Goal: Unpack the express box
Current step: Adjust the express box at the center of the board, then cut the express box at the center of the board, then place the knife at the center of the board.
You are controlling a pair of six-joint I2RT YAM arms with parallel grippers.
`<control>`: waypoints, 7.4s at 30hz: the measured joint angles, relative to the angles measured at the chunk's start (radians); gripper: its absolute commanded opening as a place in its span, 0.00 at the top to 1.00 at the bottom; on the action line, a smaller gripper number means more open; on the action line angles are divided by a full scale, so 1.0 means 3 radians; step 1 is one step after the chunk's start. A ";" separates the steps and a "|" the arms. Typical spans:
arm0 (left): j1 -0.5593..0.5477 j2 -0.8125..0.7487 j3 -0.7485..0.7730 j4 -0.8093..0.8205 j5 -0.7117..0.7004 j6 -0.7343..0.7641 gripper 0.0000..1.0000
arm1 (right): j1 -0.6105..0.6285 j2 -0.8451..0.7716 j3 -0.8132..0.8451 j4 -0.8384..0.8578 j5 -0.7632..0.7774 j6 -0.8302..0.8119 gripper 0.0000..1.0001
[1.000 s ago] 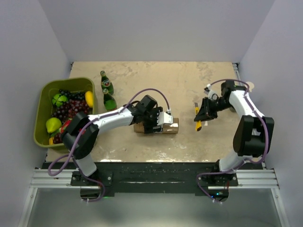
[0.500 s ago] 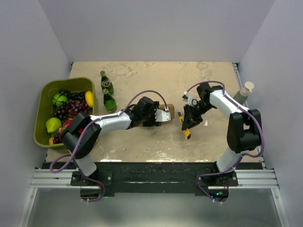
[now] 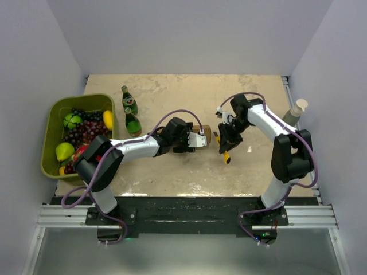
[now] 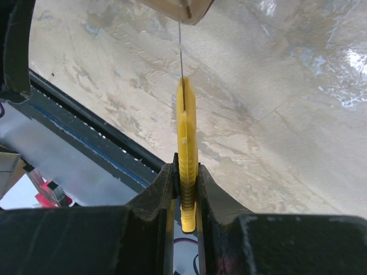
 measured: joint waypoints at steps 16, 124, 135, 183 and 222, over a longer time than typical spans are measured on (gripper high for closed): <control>0.0000 0.0000 0.0006 -0.0014 0.0000 -0.0001 1.00 | 0.0066 0.0170 0.0039 -0.0025 0.0043 -0.0010 1.00; 0.0534 -0.0003 0.0140 -0.0231 0.0797 -0.0490 1.00 | -0.0235 0.0726 0.0638 -0.0693 -0.0202 -0.0945 1.00; 0.0423 -0.0027 0.0060 -0.0114 0.0509 -0.0284 1.00 | 0.0123 0.0909 0.0870 -0.0786 -0.0343 -0.1015 1.00; 0.0299 -0.0076 -0.0072 0.0050 0.0247 -0.0238 1.00 | 0.0314 0.1330 0.1265 -0.0713 0.0072 -0.0674 1.00; 0.0345 0.0095 0.0376 -0.0806 0.1615 -0.0856 0.01 | -0.0323 0.1406 0.1445 -0.0337 0.0865 -0.0847 0.30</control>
